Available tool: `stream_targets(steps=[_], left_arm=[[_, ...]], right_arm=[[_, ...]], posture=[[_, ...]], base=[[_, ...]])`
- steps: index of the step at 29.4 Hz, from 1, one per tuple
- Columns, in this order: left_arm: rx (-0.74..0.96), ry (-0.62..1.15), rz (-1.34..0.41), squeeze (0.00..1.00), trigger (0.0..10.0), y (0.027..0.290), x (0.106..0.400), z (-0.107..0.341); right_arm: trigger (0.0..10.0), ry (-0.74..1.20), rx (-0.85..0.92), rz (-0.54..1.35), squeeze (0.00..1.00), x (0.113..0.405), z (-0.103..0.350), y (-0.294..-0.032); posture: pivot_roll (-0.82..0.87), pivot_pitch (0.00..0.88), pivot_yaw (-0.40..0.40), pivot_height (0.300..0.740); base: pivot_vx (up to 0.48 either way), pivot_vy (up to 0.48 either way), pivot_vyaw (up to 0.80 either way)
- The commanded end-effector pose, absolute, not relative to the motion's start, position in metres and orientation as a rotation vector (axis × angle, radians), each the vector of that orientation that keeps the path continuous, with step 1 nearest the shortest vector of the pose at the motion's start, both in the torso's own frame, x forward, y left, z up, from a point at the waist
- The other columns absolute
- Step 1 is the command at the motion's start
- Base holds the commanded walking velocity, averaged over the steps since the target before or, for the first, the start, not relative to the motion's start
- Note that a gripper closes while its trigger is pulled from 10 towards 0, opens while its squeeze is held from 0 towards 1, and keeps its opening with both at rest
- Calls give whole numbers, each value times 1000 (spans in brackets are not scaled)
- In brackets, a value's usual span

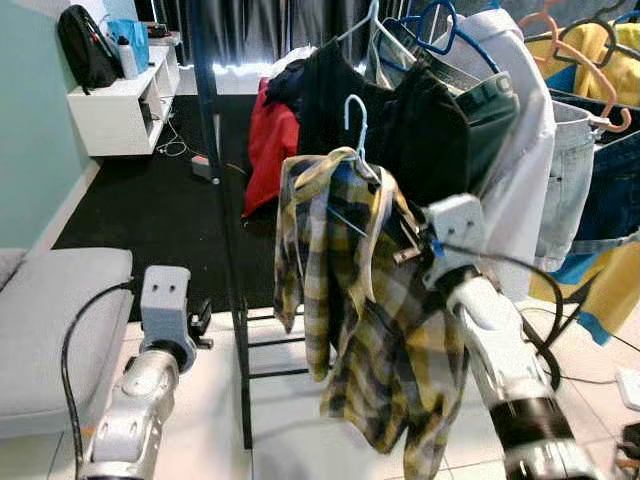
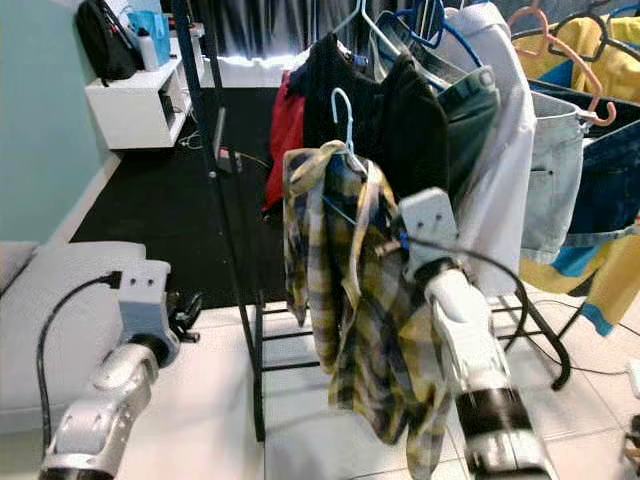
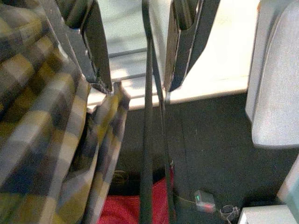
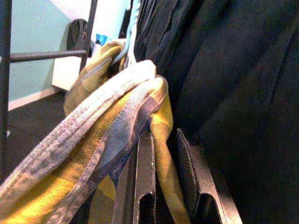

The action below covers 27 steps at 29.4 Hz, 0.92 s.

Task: Hang hanger

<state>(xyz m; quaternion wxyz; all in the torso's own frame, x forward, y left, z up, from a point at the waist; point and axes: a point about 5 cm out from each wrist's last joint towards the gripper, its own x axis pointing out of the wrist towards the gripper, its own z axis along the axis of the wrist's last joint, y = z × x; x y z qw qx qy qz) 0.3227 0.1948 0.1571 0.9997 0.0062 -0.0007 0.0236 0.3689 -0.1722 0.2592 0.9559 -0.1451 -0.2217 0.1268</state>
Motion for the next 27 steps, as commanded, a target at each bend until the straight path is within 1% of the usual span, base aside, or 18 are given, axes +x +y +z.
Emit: stream_targets(steps=[1,2,4,12,14,15,17,18,19,20,23,24,27], left_arm=[[34,11,63,0,10000,200,323,154],[34,11,63,0,10000,200,323,154],[41,7,77,0,10000,206,325,156],[47,0,78,0,10000,207,328,159],[49,-1,76,0,10000,207,328,159],[49,-1,76,0,10000,207,328,159],[50,-2,75,0,10000,207,329,159],[50,-2,75,0,10000,207,329,159],[51,-2,73,0,10000,207,329,159],[51,-2,73,0,10000,207,329,159],[57,-3,62,0,10000,206,329,158],[57,-3,62,0,10000,206,329,158],[57,-4,59,0,10000,205,330,158]], right_arm=[[10000,-443,-252,255,0,376,274,-183],[10000,-443,-252,255,0,376,274,-183],[10000,-394,-250,285,0,387,292,-200],[10000,-427,-270,250,0,389,309,-214],[10000,-446,-278,175,0,388,316,-229],[10000,-446,-278,175,0,388,316,-229],[10000,-476,-264,81,0,386,326,-245],[10000,-476,-264,81,0,386,326,-245],[10000,-492,-251,31,0,385,331,-255],[10000,-492,-251,31,0,385,331,-255],[10000,-573,-213,-180,0,372,352,-297],[10000,-573,-213,-180,0,372,352,-297],[10000,-617,-212,-269,0,361,362,-316]], posture=[[-18,165,-17,740],[-18,165,-17,740],[-17,164,-18,740],[-17,165,-15,740],[-15,165,-15,740],[-15,165,-15,740],[-15,166,-15,740],[-15,166,-15,740],[-15,167,-14,740],[-15,167,-14,740],[-15,169,-11,740],[-15,169,-11,740],[-15,169,-11,740]], base=[[0,0,0],[0,0,0],[0,0,0],[0,0,0],[0,0,0],[0,0,0],[0,0,0],[0,0,0],[0,0,0],[0,0,0],[0,0,0],[0,0,0],[0,0,0]])
